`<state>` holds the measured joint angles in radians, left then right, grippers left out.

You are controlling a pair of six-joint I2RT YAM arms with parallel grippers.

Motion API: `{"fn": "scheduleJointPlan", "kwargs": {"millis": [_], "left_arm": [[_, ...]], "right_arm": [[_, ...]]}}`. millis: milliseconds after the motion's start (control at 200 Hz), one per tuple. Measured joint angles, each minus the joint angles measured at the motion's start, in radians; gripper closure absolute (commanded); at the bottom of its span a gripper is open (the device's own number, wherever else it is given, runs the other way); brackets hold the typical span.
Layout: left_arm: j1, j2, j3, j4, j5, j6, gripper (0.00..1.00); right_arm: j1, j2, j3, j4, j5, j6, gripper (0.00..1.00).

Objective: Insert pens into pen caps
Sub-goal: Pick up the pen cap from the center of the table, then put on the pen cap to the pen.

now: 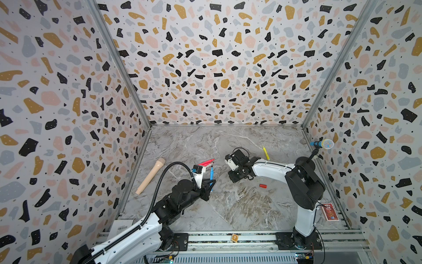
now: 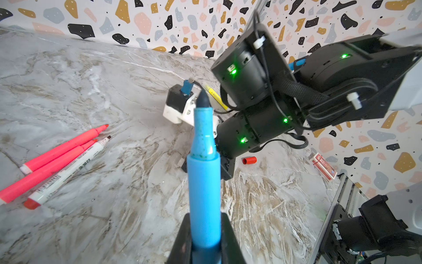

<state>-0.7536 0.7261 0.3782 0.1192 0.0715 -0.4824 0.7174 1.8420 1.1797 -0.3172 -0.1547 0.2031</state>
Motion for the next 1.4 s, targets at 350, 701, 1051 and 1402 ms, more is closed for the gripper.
{"fn": "scheduleJointPlan", "kwargs": {"millis": [350, 701, 1051, 1402], "left_arm": [[-0.159, 0.129, -0.053, 0.179, 0.011, -0.055, 1.00], [-0.282, 0.345, -0.019, 0.410, -0.004, -0.117, 1.00], [-0.285, 0.345, 0.012, 0.495, -0.023, -0.143, 1.00], [-0.285, 0.336, 0.029, 0.497, -0.029, -0.146, 1.00]], "right_arm": [[-0.245, -0.602, -0.366, 0.565, -0.459, 0.213, 0.86], [-0.180, -0.599, -0.554, 1.112, -0.690, 0.519, 0.86], [-0.158, -0.585, -0.590, 1.291, -0.692, 0.604, 0.86], [-0.132, -0.546, -0.595, 1.353, -0.684, 0.634, 0.86]]}}
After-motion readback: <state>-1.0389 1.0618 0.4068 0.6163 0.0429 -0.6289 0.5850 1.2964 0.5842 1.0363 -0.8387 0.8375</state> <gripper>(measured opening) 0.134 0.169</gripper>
